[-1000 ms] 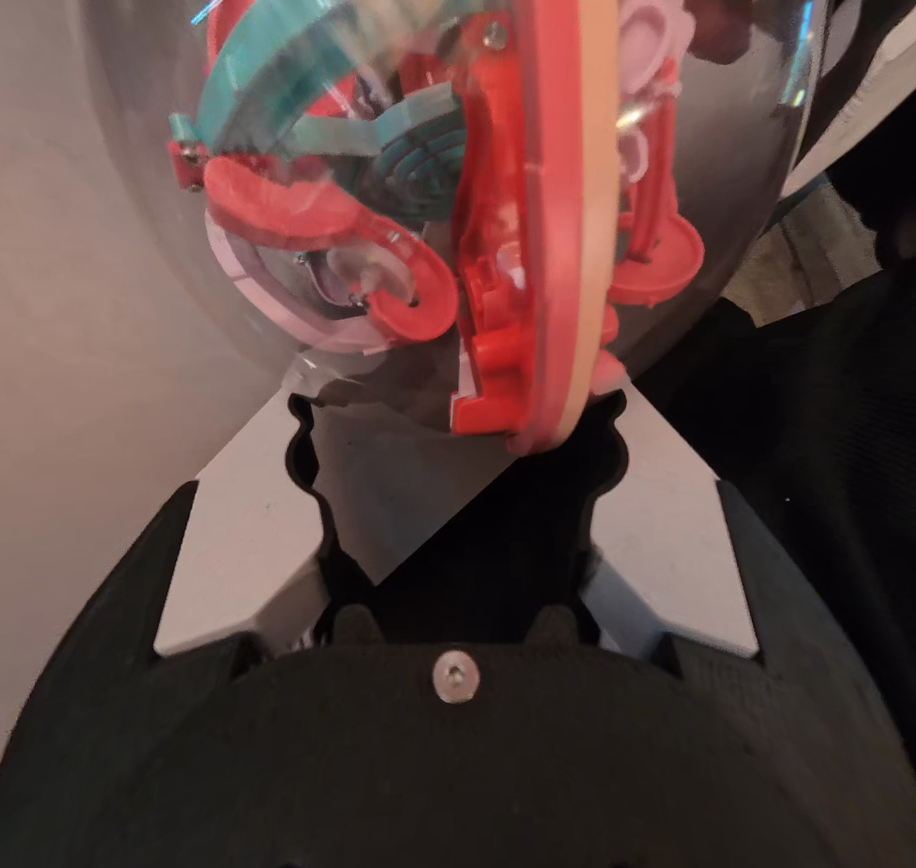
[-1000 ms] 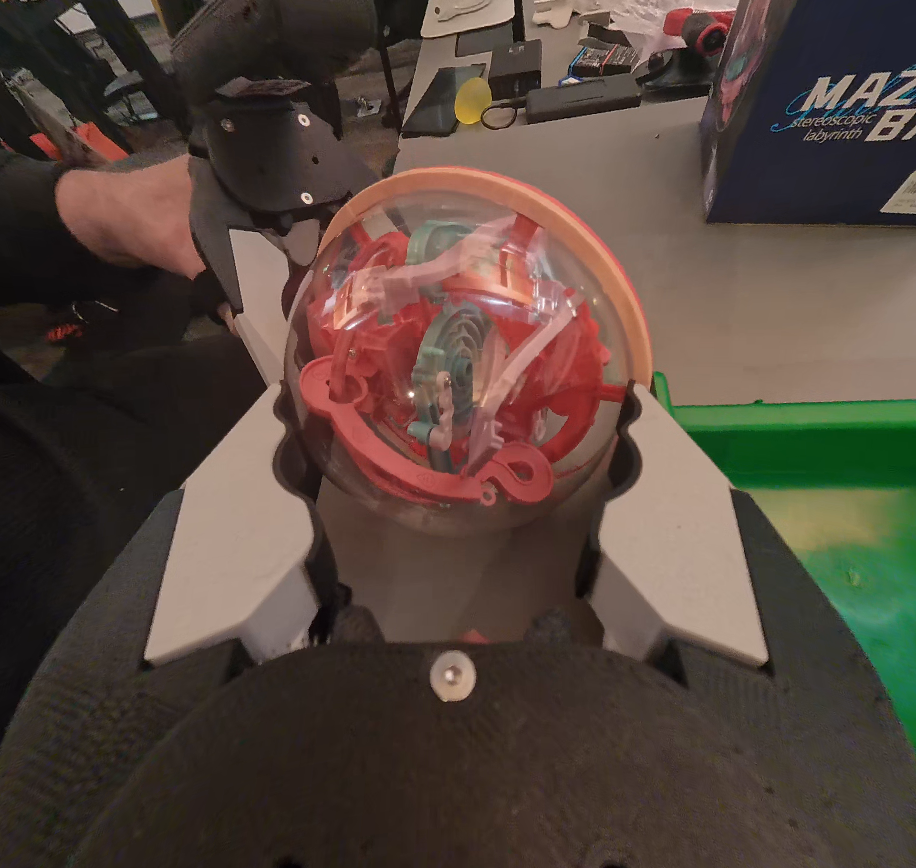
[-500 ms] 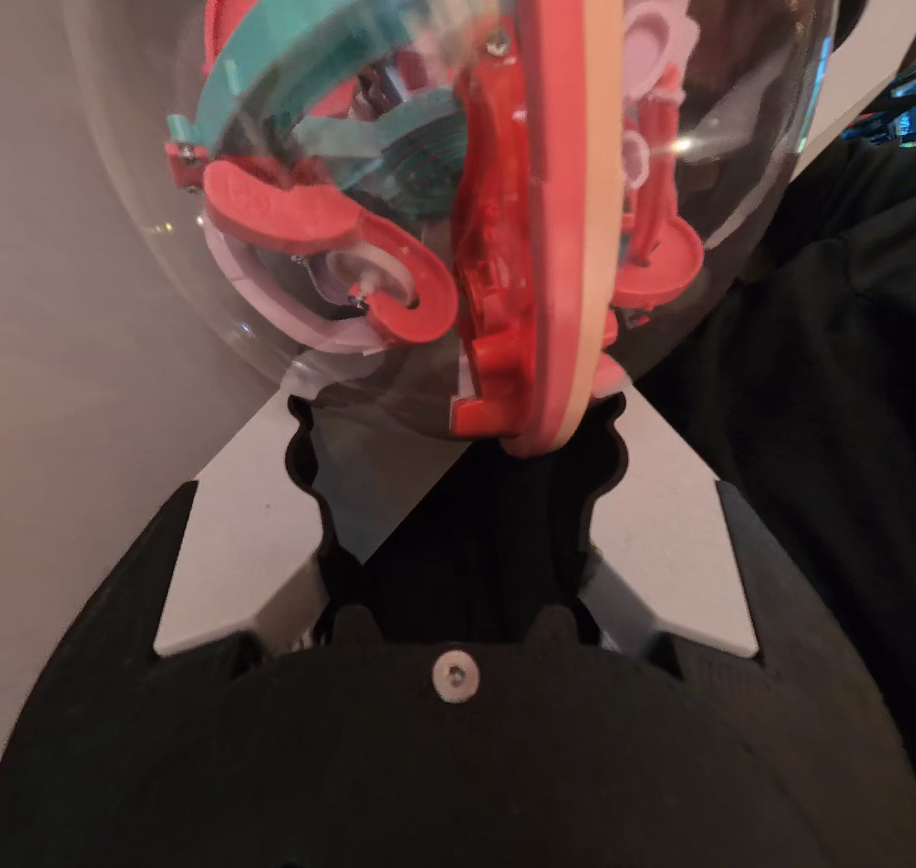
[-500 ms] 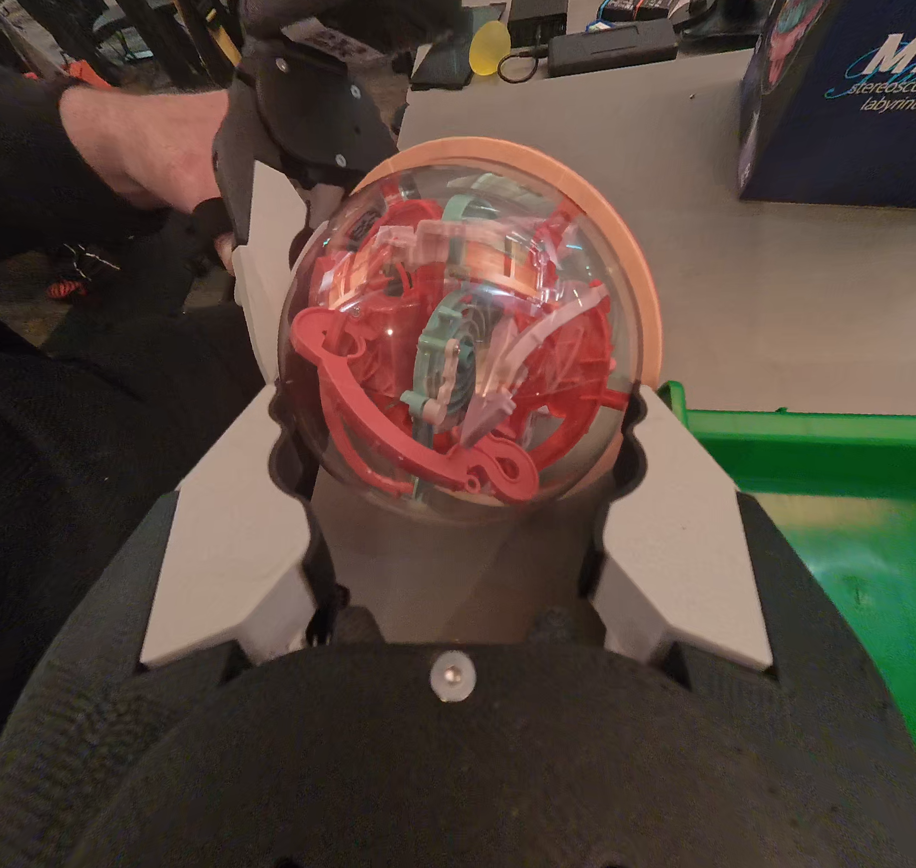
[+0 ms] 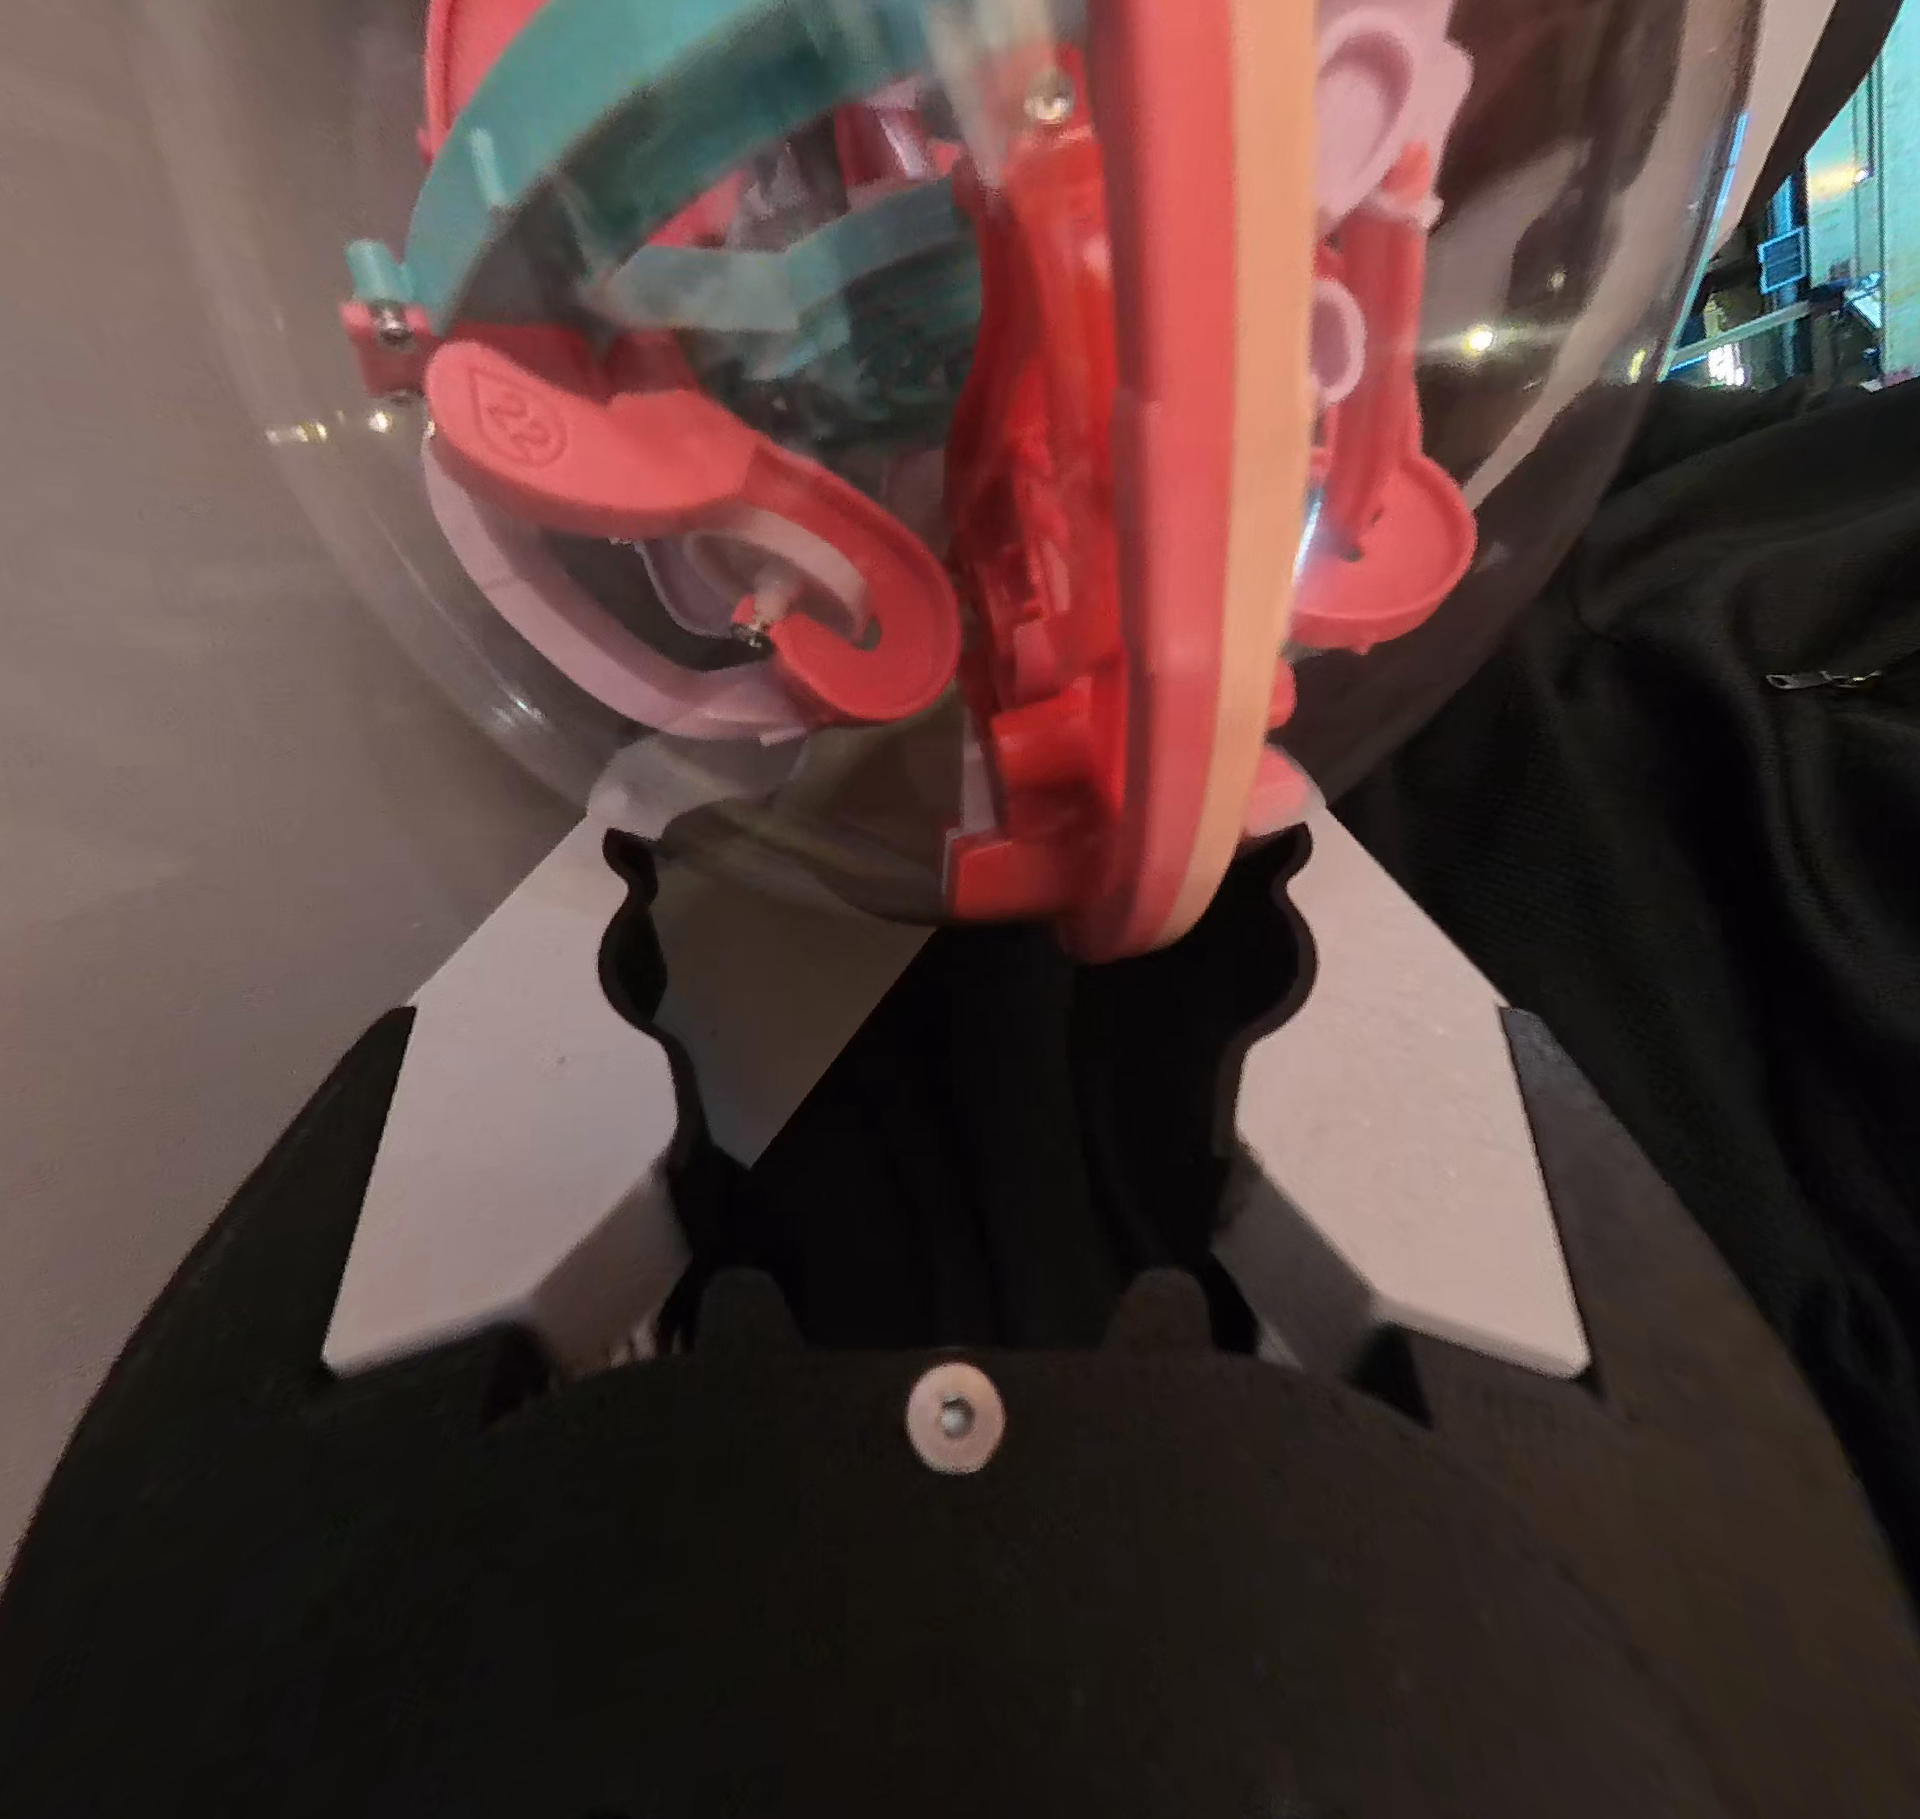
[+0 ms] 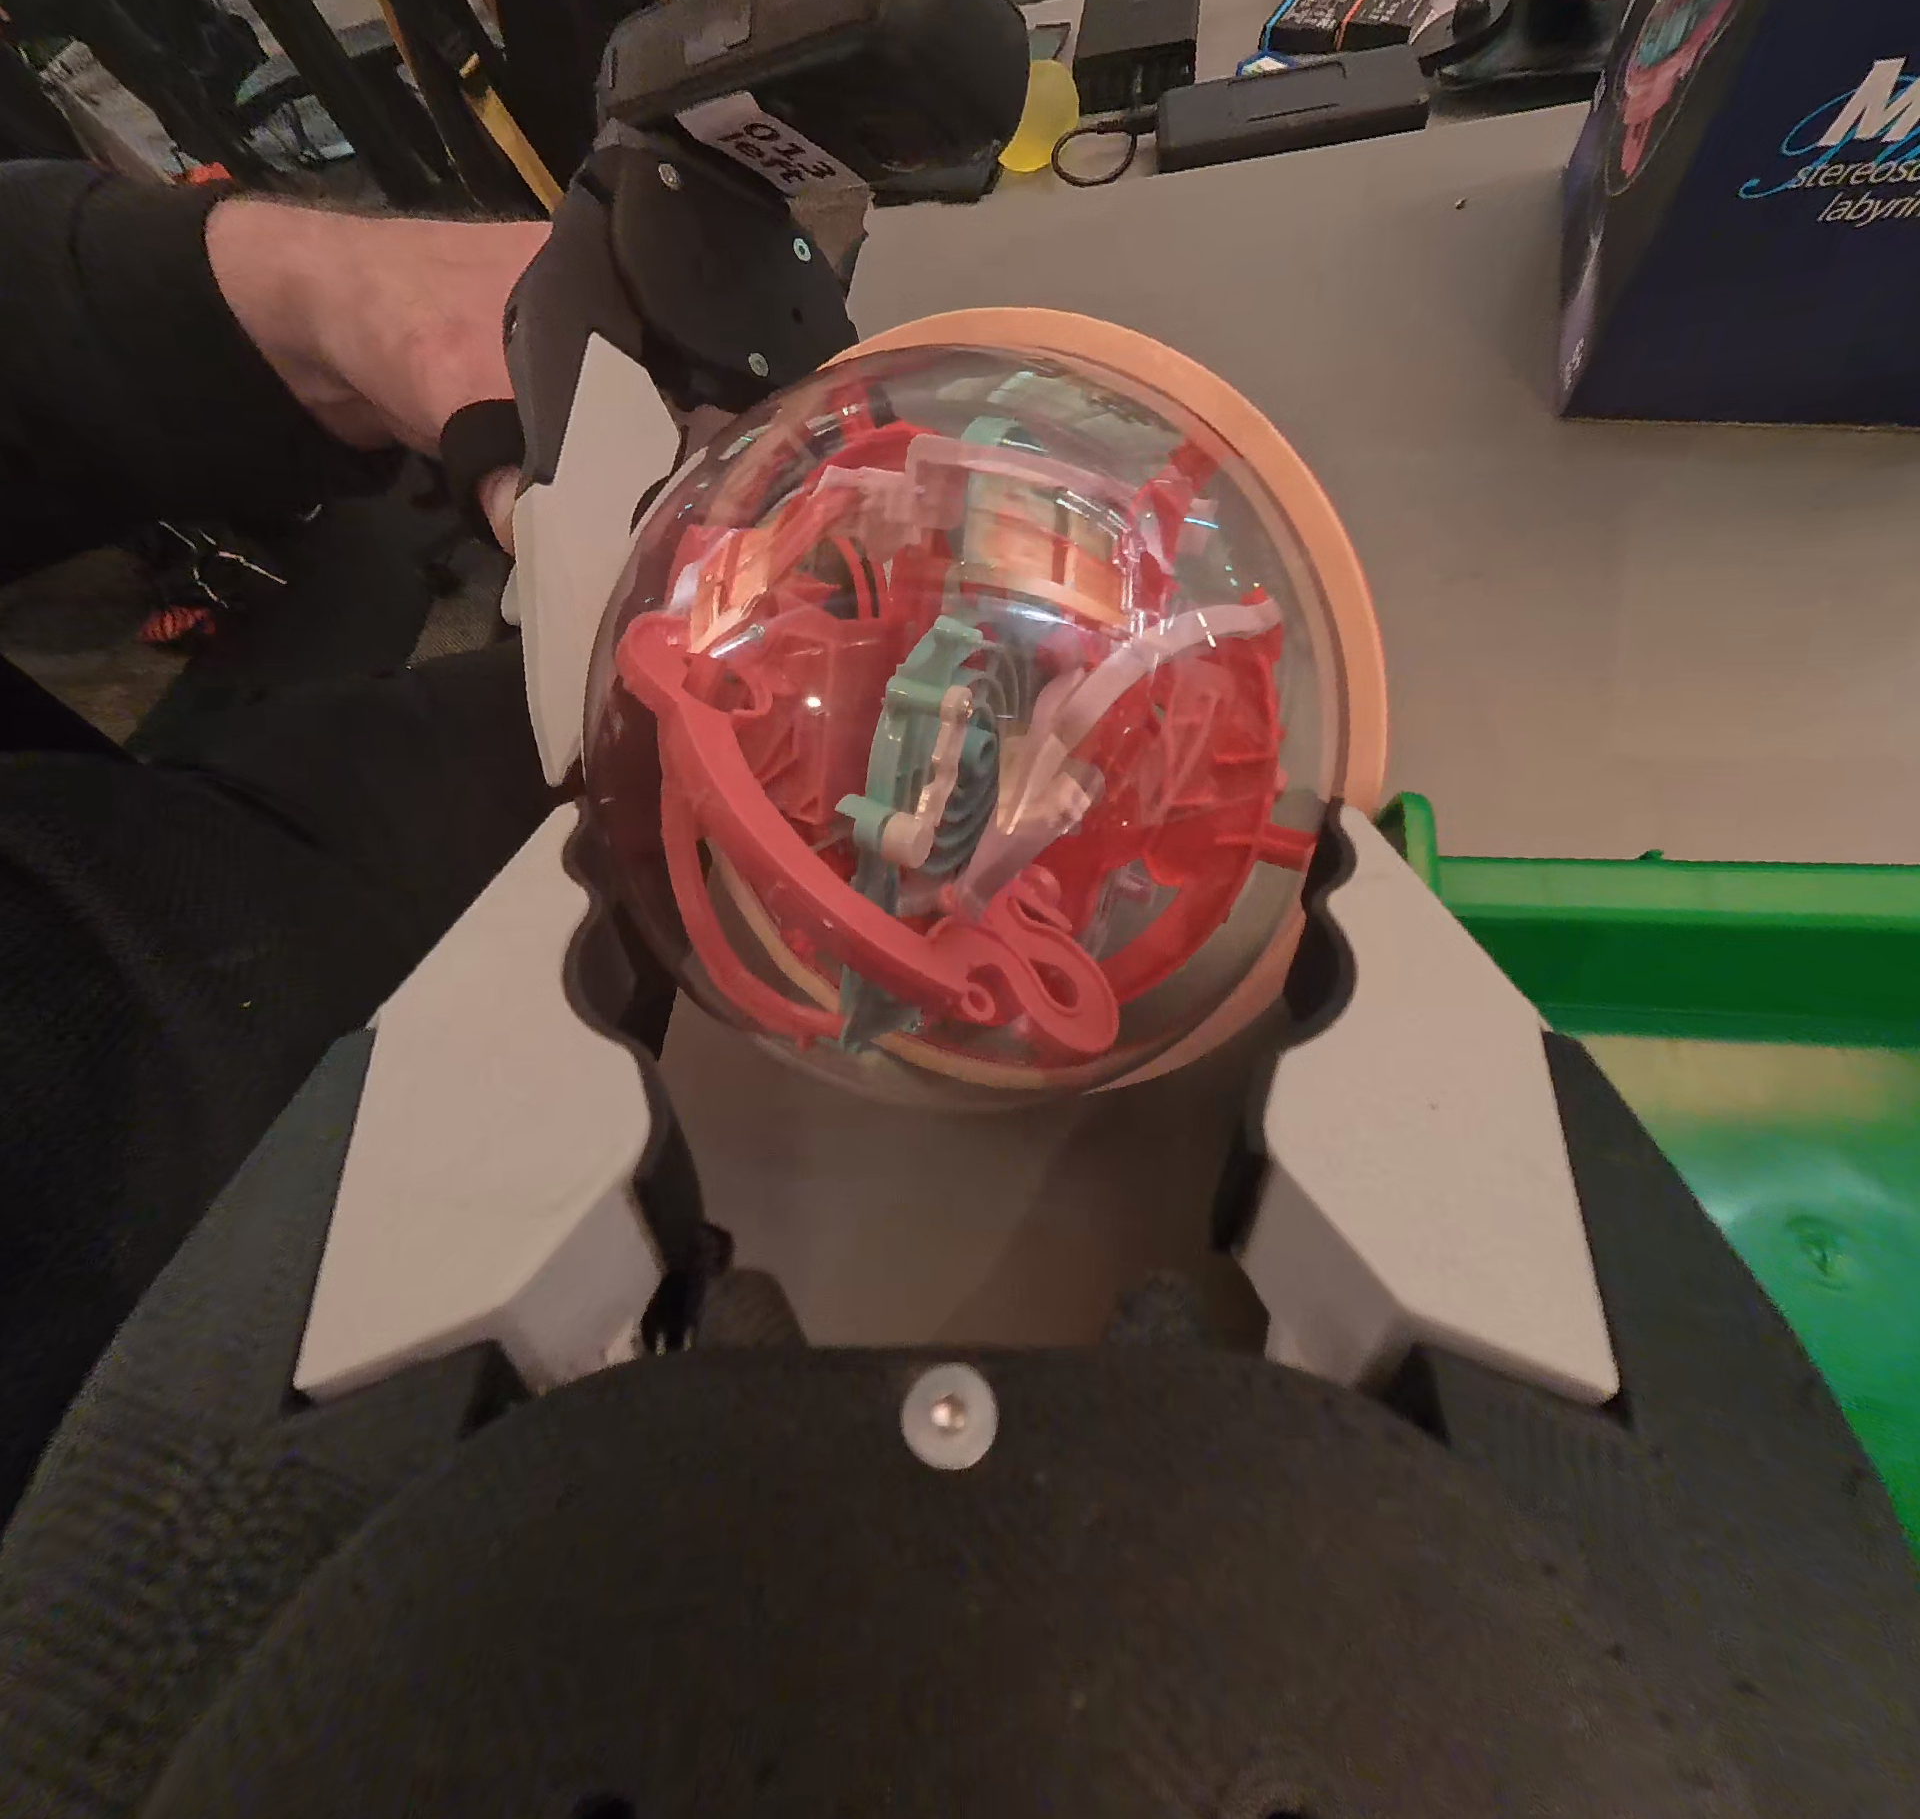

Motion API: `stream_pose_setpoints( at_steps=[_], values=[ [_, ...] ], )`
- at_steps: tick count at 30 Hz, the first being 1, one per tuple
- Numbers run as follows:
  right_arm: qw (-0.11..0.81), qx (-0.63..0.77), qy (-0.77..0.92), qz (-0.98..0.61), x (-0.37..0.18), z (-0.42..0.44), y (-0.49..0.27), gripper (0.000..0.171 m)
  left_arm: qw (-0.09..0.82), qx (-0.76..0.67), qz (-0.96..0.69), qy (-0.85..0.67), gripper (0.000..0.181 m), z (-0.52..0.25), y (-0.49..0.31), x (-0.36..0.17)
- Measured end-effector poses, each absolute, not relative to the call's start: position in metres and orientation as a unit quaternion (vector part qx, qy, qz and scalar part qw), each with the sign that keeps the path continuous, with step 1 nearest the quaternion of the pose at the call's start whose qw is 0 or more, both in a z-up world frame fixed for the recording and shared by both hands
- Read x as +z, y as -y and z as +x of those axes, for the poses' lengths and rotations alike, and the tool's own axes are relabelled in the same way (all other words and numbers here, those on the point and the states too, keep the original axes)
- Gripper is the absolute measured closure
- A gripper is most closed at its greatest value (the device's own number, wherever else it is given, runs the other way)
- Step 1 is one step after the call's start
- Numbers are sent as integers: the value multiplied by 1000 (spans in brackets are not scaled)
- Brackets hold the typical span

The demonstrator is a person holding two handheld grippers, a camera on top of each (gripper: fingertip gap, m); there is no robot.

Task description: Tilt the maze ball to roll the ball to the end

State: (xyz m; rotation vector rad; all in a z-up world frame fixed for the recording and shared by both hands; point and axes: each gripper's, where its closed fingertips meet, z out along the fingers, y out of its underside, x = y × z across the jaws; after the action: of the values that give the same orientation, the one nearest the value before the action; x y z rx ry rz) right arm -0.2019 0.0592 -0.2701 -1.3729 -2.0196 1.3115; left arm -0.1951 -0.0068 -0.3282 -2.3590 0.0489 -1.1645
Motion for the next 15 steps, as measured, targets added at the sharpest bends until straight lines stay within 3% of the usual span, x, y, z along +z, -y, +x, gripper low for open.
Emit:
stream_pose_setpoints(
  at_steps=[15],
  values=[
    [145, 452, 712, -518, -269, -190, -58, 42, 233, -520, -822, 4, 68, -178, 11, -321]
  ],
)
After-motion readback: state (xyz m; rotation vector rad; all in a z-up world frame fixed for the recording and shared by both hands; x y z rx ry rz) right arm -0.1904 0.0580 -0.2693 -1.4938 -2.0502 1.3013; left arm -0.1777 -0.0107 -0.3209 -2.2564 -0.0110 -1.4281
